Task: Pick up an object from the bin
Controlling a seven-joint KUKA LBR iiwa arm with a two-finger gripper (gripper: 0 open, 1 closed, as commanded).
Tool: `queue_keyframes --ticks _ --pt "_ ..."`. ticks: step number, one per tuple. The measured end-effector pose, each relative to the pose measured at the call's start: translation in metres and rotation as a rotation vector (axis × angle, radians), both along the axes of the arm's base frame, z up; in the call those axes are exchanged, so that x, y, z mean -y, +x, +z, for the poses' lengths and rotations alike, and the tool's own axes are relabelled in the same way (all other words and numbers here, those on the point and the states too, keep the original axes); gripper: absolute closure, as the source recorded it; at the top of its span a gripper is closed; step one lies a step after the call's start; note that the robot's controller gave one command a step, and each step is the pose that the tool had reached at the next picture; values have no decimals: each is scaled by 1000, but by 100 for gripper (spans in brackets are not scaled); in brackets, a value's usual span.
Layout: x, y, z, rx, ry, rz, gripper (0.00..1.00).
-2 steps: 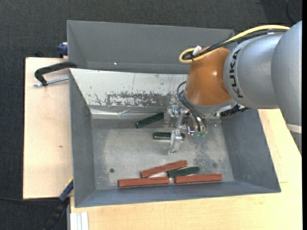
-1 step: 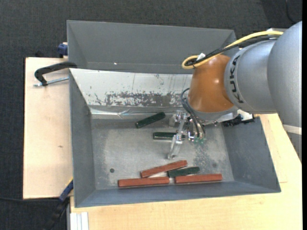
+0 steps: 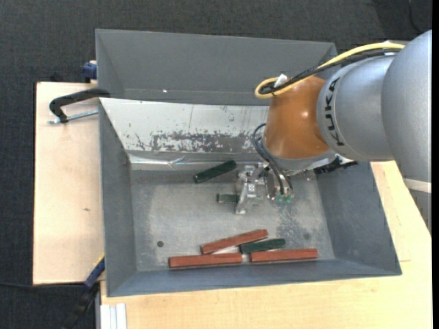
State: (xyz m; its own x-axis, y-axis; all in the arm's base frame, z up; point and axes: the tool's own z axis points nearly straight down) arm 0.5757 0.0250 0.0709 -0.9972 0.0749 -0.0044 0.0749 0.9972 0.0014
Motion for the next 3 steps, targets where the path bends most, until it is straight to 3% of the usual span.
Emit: queue_keyframes --ticks 3 --pt "0 0 10 0 0 0 100"
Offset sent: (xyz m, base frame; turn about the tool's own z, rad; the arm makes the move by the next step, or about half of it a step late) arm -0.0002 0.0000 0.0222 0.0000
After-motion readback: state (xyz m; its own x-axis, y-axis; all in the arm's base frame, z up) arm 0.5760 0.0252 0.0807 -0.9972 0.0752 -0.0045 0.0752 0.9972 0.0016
